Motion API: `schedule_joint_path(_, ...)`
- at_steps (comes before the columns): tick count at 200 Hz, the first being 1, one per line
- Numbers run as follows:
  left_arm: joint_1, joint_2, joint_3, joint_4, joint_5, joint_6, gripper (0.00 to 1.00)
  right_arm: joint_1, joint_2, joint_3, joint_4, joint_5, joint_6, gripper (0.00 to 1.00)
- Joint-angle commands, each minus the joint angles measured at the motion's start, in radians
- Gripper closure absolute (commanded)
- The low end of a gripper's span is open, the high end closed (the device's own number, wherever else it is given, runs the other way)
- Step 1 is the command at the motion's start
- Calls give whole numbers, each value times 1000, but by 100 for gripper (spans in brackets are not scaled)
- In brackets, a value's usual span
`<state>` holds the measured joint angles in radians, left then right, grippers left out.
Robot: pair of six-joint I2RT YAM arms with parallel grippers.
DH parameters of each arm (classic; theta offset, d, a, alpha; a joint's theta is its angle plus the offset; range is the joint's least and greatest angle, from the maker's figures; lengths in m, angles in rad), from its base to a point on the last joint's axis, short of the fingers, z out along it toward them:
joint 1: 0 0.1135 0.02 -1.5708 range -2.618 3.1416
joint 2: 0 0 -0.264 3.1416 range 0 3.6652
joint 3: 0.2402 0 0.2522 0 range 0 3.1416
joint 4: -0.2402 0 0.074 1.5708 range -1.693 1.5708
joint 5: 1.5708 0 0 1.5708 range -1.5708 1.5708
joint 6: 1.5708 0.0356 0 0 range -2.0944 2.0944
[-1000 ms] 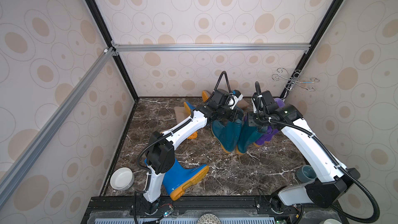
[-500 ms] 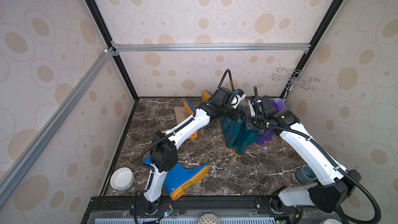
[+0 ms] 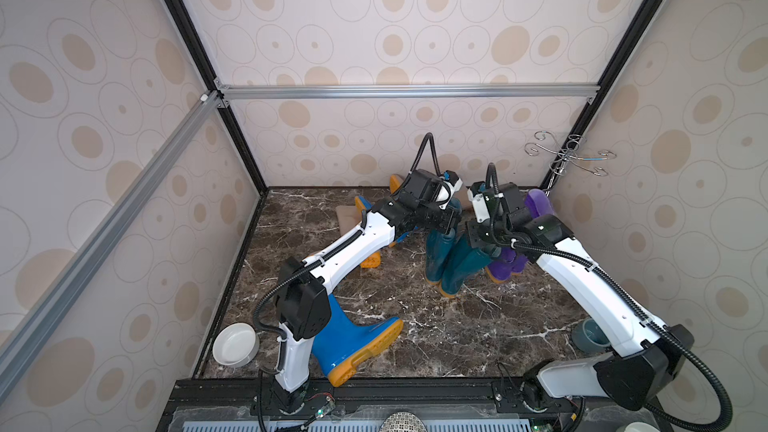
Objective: Match and arrange rain boots in pairs
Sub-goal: Pair a pair of rain boots at the center of the board.
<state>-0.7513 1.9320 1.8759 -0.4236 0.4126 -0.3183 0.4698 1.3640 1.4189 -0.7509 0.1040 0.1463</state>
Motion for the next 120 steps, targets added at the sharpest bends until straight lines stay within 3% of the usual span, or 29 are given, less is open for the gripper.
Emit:
schedule_joint_path(1,4,-40,-43,56,22,-36,100,-1,-11,-11,90,-25,-32,100)
schedule_joint_path(9,4,-48,-61,74,24,-41,100,-1,-12,-7,78,-28,-21,97)
schedule_joint_path(26,9,-62,-87,92,-1,-37,100,-2,-28,30,38,-33,31,64)
schedule_joint_path(47,25,-61,-97,88,-8,-30,100,0,-58,116,-28,-3,130,45)
schedule_joint_path(90,36,-64,-113,107,3,-15,100,1,-57,232,-245,119,248,32)
schedule_joint_path(120,37,-71,-116,107,-3,1,100,0,-74,151,-297,139,319,23)
